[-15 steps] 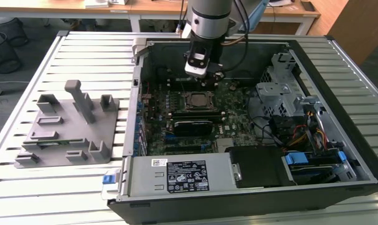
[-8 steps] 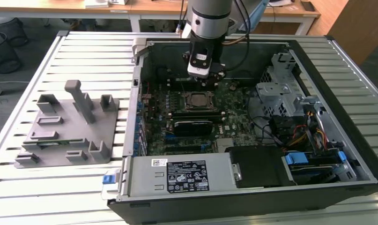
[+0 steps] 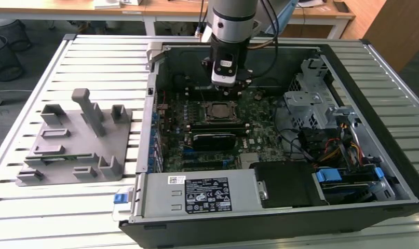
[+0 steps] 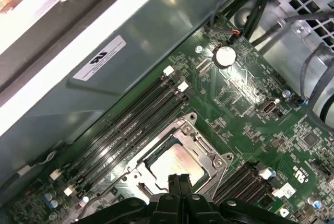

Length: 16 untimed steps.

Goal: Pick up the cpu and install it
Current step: 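Install the first cpu locking lever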

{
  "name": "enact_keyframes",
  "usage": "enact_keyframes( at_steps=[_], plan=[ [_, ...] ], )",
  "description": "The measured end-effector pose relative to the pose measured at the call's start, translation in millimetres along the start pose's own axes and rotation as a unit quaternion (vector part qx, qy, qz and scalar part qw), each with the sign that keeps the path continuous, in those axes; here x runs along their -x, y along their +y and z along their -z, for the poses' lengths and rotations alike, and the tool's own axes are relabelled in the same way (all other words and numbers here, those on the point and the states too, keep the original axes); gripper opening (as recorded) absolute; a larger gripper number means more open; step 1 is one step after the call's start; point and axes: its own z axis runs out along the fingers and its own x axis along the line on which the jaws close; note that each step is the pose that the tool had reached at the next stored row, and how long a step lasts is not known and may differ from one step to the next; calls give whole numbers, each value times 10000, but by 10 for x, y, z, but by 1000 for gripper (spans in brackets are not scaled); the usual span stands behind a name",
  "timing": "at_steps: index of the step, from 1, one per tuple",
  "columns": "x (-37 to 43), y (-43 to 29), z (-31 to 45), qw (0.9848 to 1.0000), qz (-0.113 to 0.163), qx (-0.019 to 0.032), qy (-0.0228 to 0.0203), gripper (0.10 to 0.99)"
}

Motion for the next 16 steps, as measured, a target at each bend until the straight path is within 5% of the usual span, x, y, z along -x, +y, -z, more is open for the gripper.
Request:
enact_keyframes(
  at_steps=[16],
  plan=[
    [0, 0, 0, 9984, 570, -7, 14, 106]
  ],
)
